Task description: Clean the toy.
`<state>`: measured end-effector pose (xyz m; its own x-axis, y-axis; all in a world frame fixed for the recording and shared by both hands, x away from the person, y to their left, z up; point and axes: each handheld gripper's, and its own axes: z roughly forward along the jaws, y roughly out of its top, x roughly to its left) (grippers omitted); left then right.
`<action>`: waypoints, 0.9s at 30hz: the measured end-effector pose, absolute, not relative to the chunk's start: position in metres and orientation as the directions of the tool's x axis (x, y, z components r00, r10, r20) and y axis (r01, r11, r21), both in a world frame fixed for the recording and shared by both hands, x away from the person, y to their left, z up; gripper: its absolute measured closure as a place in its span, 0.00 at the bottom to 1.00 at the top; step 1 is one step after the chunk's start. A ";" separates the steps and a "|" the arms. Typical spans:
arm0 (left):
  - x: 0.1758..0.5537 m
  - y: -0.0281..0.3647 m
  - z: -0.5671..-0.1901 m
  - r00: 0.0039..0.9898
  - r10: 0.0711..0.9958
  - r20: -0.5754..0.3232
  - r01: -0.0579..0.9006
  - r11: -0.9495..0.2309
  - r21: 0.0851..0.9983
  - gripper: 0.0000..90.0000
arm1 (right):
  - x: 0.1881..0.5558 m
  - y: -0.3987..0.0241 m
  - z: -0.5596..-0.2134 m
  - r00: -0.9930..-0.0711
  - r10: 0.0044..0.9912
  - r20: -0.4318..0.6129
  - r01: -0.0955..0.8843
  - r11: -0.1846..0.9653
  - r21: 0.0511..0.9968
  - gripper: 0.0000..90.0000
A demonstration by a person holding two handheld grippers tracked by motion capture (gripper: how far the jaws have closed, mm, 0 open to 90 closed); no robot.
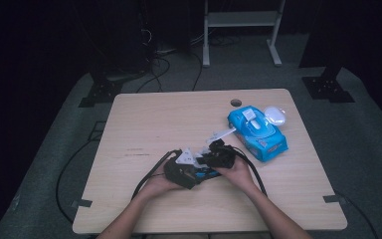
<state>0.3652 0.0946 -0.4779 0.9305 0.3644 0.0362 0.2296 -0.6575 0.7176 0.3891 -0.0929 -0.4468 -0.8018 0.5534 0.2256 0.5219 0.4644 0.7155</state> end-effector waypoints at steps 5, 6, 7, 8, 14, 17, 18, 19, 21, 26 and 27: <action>0.365 0.096 -0.478 0.930 0.364 0.044 0.225 -0.661 0.716 0.27 | 0.388 -0.088 -0.445 -0.817 0.545 0.187 0.496 0.501 0.709 0.88; 0.365 0.096 -0.477 0.931 0.363 0.044 0.224 -0.661 0.716 0.27 | 0.390 -0.094 -0.445 -0.809 0.560 0.181 0.501 0.494 0.710 0.88; 0.364 0.096 -0.478 0.930 0.364 0.042 0.225 -0.659 0.717 0.27 | 0.391 -0.102 -0.445 -0.798 0.576 0.176 0.507 0.485 0.712 0.88; 0.365 0.096 -0.478 0.931 0.364 0.043 0.225 -0.659 0.718 0.27 | 0.392 -0.111 -0.444 -0.784 0.594 0.183 0.522 0.469 0.713 0.88; 0.365 0.096 -0.478 0.931 0.363 0.045 0.223 -0.661 0.716 0.27 | 0.398 -0.147 -0.446 -0.722 0.666 0.188 0.578 0.430 0.694 0.88; 0.365 0.096 -0.478 0.931 0.363 0.042 0.225 -0.658 0.718 0.27 | 0.396 -0.137 -0.446 -0.736 0.644 0.209 0.566 0.417 0.711 0.88; 0.365 0.096 -0.478 0.930 0.365 0.042 0.225 -0.658 0.719 0.26 | 0.396 -0.132 -0.447 -0.749 0.622 0.228 0.561 0.413 0.717 0.88; 0.364 0.097 -0.478 0.930 0.365 0.043 0.226 -0.658 0.718 0.26 | 0.396 -0.128 -0.447 -0.757 0.612 0.230 0.555 0.415 0.721 0.88; 0.364 0.097 -0.478 0.929 0.367 0.043 0.227 -0.657 0.719 0.26 | 0.395 -0.121 -0.447 -0.771 0.604 0.199 0.531 0.438 0.726 0.88; 0.364 0.096 -0.478 0.930 0.364 0.045 0.223 -0.658 0.719 0.27 | 0.401 -0.140 -0.449 -0.735 0.651 0.191 0.565 0.432 0.703 0.88; 0.365 0.096 -0.478 0.931 0.363 0.046 0.222 -0.660 0.717 0.27 | 0.403 -0.144 -0.449 -0.724 0.652 0.225 0.587 0.412 0.697 0.88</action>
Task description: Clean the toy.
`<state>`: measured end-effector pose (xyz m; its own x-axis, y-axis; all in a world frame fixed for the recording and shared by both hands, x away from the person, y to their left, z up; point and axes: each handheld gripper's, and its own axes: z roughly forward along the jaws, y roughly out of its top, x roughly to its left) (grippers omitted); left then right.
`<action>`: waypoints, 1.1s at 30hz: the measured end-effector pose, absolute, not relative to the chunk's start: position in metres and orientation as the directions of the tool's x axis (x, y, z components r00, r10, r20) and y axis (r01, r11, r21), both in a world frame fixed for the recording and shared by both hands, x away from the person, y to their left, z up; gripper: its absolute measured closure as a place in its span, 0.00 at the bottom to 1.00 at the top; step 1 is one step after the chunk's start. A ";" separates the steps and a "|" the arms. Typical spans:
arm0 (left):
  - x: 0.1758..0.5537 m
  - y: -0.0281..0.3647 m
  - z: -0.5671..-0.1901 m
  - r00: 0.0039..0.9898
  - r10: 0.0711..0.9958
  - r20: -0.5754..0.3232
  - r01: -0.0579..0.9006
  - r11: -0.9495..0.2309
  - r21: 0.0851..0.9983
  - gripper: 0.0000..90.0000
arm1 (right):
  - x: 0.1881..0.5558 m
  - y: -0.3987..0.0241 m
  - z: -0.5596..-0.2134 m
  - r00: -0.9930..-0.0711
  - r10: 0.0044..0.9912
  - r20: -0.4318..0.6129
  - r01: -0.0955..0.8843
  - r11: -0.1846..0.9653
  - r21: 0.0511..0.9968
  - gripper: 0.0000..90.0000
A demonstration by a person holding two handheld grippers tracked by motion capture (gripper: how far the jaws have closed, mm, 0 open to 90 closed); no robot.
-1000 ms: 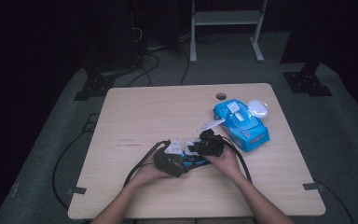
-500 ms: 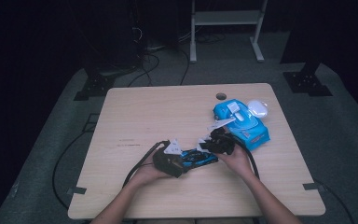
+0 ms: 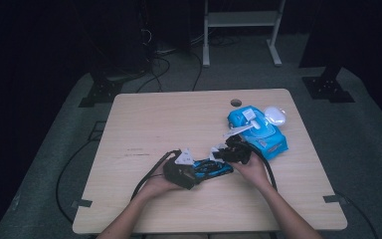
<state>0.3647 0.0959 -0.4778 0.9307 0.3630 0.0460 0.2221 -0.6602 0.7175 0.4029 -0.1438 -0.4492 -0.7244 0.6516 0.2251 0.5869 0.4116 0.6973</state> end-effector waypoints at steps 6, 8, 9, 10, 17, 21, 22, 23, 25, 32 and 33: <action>0.364 0.098 -0.477 0.931 0.363 0.050 0.221 -0.664 0.714 0.27 | 0.400 -0.126 -0.450 -0.754 0.624 0.205 0.549 0.427 0.719 0.88; 0.364 0.098 -0.477 0.930 0.363 0.052 0.219 -0.665 0.714 0.27 | 0.401 -0.130 -0.451 -0.753 0.627 0.197 0.544 0.428 0.722 0.88; 0.364 0.098 -0.477 0.930 0.364 0.052 0.220 -0.665 0.714 0.27 | 0.401 -0.130 -0.451 -0.753 0.627 0.197 0.544 0.428 0.722 0.88; 0.364 0.098 -0.477 0.931 0.362 0.051 0.220 -0.666 0.712 0.27 | 0.401 -0.143 -0.451 -0.735 0.651 0.191 0.556 0.417 0.719 0.88; 0.364 0.097 -0.477 0.930 0.365 0.050 0.223 -0.664 0.713 0.27 | 0.395 -0.165 -0.450 -0.704 0.691 0.161 0.573 0.420 0.704 0.88; 0.364 0.098 -0.477 0.930 0.365 0.053 0.221 -0.666 0.712 0.27 | 0.385 -0.164 -0.451 -0.735 0.652 0.186 0.554 0.419 0.719 0.88; 0.364 0.098 -0.477 0.929 0.366 0.054 0.221 -0.666 0.712 0.27 | 0.385 -0.165 -0.451 -0.738 0.650 0.179 0.551 0.428 0.716 0.88; 0.364 0.098 -0.477 0.929 0.366 0.054 0.221 -0.666 0.712 0.27 | 0.384 -0.169 -0.451 -0.738 0.654 0.169 0.552 0.439 0.710 0.88; 0.364 0.098 -0.477 0.929 0.366 0.054 0.221 -0.667 0.712 0.27 | 0.382 -0.179 -0.453 -0.721 0.672 0.170 0.568 0.431 0.701 0.88; 0.364 0.098 -0.477 0.928 0.369 0.050 0.225 -0.664 0.713 0.26 | 0.363 -0.190 -0.453 -0.727 0.666 0.167 0.571 0.452 0.686 0.88; 0.364 0.098 -0.477 0.928 0.369 0.051 0.225 -0.664 0.713 0.26 | 0.363 -0.190 -0.453 -0.727 0.666 0.167 0.571 0.452 0.686 0.88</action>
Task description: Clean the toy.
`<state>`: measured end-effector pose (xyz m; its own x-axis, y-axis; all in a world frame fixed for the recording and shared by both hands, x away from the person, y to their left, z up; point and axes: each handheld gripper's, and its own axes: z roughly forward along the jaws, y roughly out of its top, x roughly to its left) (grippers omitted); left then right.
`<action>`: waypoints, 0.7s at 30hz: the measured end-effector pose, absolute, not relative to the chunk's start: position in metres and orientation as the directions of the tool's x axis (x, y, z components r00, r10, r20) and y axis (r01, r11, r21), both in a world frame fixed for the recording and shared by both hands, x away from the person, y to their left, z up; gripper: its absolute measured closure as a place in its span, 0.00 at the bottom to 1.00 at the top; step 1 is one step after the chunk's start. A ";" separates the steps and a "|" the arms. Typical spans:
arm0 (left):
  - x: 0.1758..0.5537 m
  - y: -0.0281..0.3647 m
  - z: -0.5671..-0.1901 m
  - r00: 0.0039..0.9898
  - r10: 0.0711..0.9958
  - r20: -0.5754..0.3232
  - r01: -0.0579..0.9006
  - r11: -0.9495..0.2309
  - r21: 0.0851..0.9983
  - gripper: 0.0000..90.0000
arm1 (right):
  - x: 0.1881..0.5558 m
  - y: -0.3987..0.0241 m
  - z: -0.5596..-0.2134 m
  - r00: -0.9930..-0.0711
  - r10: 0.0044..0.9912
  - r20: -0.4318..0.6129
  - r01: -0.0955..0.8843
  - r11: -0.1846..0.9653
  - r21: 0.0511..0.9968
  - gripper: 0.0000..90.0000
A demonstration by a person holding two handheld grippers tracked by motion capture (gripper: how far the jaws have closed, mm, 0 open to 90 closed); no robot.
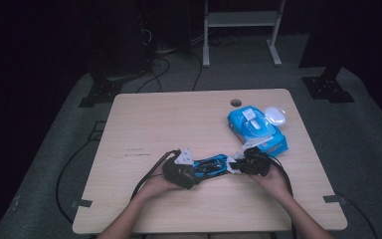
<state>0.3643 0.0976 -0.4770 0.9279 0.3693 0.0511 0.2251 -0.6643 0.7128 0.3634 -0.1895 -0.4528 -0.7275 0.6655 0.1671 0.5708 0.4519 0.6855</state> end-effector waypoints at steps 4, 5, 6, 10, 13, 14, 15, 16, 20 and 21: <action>0.364 0.097 -0.477 0.927 0.371 0.053 0.225 -0.666 0.711 0.26 | 0.375 -0.170 -0.448 -0.741 0.646 0.184 0.554 0.432 0.712 0.88; 0.364 0.097 -0.477 0.927 0.371 0.052 0.226 -0.664 0.712 0.26 | 0.379 -0.163 -0.447 -0.744 0.646 0.171 0.545 0.439 0.714 0.88; 0.364 0.097 -0.477 0.927 0.371 0.051 0.226 -0.663 0.714 0.26 | 0.384 -0.154 -0.447 -0.749 0.648 0.139 0.525 0.452 0.721 0.88; 0.364 0.098 -0.477 0.929 0.367 0.048 0.226 -0.664 0.713 0.27 | 0.398 -0.154 -0.449 -0.719 0.676 0.159 0.554 0.419 0.720 0.88; 0.364 0.098 -0.477 0.928 0.369 0.048 0.227 -0.664 0.712 0.27 | 0.398 -0.171 -0.452 -0.685 0.708 0.173 0.589 0.398 0.703 0.88; 0.364 0.098 -0.477 0.928 0.370 0.046 0.229 -0.663 0.712 0.27 | 0.398 -0.171 -0.452 -0.685 0.708 0.173 0.589 0.398 0.703 0.88; 0.364 0.098 -0.477 0.928 0.370 0.049 0.228 -0.665 0.712 0.27 | 0.396 -0.176 -0.454 -0.680 0.709 0.186 0.601 0.396 0.694 0.88; 0.364 0.098 -0.477 0.927 0.371 0.050 0.228 -0.666 0.710 0.27 | 0.393 -0.182 -0.456 -0.676 0.711 0.192 0.605 0.388 0.695 0.89; 0.364 0.098 -0.477 0.927 0.373 0.050 0.230 -0.667 0.708 0.27 | 0.376 -0.198 -0.459 -0.674 0.704 0.223 0.627 0.387 0.676 0.89; 0.364 0.098 -0.477 0.927 0.372 0.049 0.230 -0.667 0.709 0.27 | 0.373 -0.200 -0.460 -0.676 0.701 0.228 0.631 0.391 0.670 0.89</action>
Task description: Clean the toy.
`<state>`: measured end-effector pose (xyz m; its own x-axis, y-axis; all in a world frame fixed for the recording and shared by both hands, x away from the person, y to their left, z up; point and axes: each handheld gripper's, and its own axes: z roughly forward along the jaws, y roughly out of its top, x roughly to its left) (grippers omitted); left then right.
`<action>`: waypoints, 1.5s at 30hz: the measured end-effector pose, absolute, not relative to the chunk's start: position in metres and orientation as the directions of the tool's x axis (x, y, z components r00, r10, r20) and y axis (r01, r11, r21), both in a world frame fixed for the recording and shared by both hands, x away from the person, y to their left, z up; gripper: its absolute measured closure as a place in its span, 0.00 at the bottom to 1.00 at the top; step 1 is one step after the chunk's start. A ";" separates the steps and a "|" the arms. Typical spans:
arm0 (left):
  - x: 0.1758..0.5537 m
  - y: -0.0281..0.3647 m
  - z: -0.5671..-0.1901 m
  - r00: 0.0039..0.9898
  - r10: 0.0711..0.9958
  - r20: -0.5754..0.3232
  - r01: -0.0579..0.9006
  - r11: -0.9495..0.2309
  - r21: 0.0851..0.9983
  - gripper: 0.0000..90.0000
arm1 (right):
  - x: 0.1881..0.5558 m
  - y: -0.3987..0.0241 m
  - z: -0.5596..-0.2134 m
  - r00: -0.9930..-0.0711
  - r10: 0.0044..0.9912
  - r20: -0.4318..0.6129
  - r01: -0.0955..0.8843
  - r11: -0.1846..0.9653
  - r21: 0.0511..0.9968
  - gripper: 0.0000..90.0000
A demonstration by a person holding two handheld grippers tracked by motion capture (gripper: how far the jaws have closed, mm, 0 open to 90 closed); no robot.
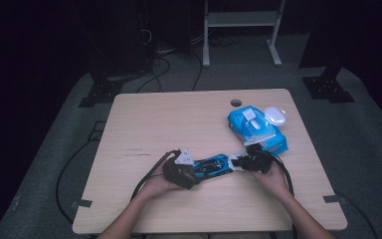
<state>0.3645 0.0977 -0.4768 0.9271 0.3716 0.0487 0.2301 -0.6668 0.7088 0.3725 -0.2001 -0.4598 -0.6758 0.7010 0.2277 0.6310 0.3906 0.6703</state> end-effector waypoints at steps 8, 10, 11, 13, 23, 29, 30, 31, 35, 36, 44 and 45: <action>0.364 0.098 -0.477 0.927 0.373 0.049 0.230 -0.666 0.710 0.27 | 0.371 -0.186 -0.453 -0.712 0.655 0.253 0.606 0.391 0.692 0.88; 0.364 0.098 -0.477 0.926 0.375 0.049 0.231 -0.662 0.713 0.27 | 0.372 -0.178 -0.452 -0.735 0.637 0.234 0.583 0.418 0.697 0.88; 0.364 0.098 -0.477 0.926 0.375 0.049 0.231 -0.662 0.713 0.27 | 0.372 -0.178 -0.452 -0.735 0.637 0.234 0.583 0.418 0.697 0.88; 0.364 0.098 -0.477 0.926 0.374 0.051 0.229 -0.665 0.711 0.27 | 0.375 -0.177 -0.452 -0.736 0.645 0.207 0.575 0.433 0.695 0.88; 0.364 0.098 -0.477 0.926 0.372 0.056 0.225 -0.667 0.710 0.27 | 0.405 -0.159 -0.450 -0.677 0.705 0.211 0.600 0.363 0.712 0.88; 0.364 0.098 -0.477 0.926 0.373 0.052 0.229 -0.666 0.710 0.27 | 0.407 -0.174 -0.455 -0.652 0.722 0.231 0.627 0.342 0.700 0.88; 0.364 0.098 -0.477 0.926 0.374 0.052 0.229 -0.667 0.709 0.27 | 0.405 -0.179 -0.457 -0.646 0.731 0.220 0.630 0.348 0.694 0.88; 0.364 0.098 -0.477 0.926 0.374 0.053 0.229 -0.667 0.709 0.27 | 0.401 -0.186 -0.460 -0.642 0.731 0.231 0.640 0.344 0.687 0.89; 0.364 0.099 -0.476 0.923 0.379 0.059 0.229 -0.667 0.709 0.27 | 0.386 -0.197 -0.460 -0.640 0.729 0.244 0.646 0.338 0.684 0.89; 0.364 0.099 -0.476 0.924 0.379 0.057 0.230 -0.667 0.708 0.27 | 0.383 -0.196 -0.459 -0.648 0.723 0.239 0.640 0.348 0.686 0.89; 0.364 0.099 -0.477 0.923 0.380 0.056 0.230 -0.664 0.712 0.27 | 0.368 -0.169 -0.450 -0.723 0.655 0.218 0.587 0.417 0.693 0.89; 0.364 0.099 -0.477 0.923 0.380 0.055 0.231 -0.663 0.712 0.27 | 0.367 -0.163 -0.449 -0.732 0.642 0.229 0.583 0.415 0.699 0.89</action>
